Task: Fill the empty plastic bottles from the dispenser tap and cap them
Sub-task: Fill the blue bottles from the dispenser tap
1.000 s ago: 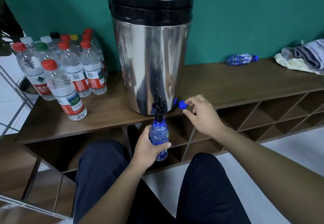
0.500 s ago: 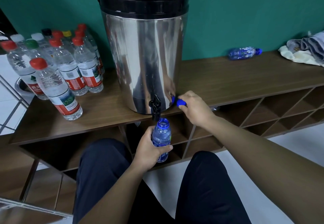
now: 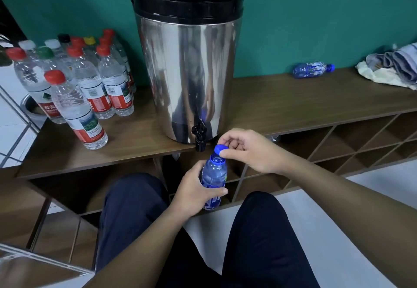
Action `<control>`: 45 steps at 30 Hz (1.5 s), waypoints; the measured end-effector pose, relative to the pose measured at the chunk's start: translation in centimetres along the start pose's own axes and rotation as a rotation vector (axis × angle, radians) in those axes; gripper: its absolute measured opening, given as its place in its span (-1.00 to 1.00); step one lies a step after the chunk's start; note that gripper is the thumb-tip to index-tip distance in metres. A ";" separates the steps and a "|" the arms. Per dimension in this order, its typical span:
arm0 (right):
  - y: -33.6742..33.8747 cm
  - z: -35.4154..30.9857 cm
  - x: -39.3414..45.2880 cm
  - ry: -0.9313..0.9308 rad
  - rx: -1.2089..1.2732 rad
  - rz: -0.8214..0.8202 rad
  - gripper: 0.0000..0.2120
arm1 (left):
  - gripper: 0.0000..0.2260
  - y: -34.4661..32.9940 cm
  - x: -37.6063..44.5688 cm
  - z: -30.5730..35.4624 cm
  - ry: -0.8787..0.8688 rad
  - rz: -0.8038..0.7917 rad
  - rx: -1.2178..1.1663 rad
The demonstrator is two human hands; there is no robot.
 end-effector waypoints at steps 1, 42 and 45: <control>0.0 -0.6 -0.5 0.017 -0.014 0.002 -0.86 | -0.33 0.1 -0.2 0.4 -0.010 0.006 -0.002; -1.3 -21.0 4.5 0.472 -0.570 -0.144 -0.73 | -0.32 14.5 -7.3 9.5 -0.251 0.255 -0.025; -2.0 -22.0 6.5 0.474 -0.613 -0.093 -0.81 | -0.29 16.1 -6.7 9.8 -0.272 0.326 0.019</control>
Point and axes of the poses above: each hand's wrist, its own x-axis towards the middle knuckle, its own y-axis out of the back of the hand, z = x × y, the point moved 4 cm from there along x, towards the middle knuckle, and after that the axes turned 2 degrees about y, right-handed, at the moved point
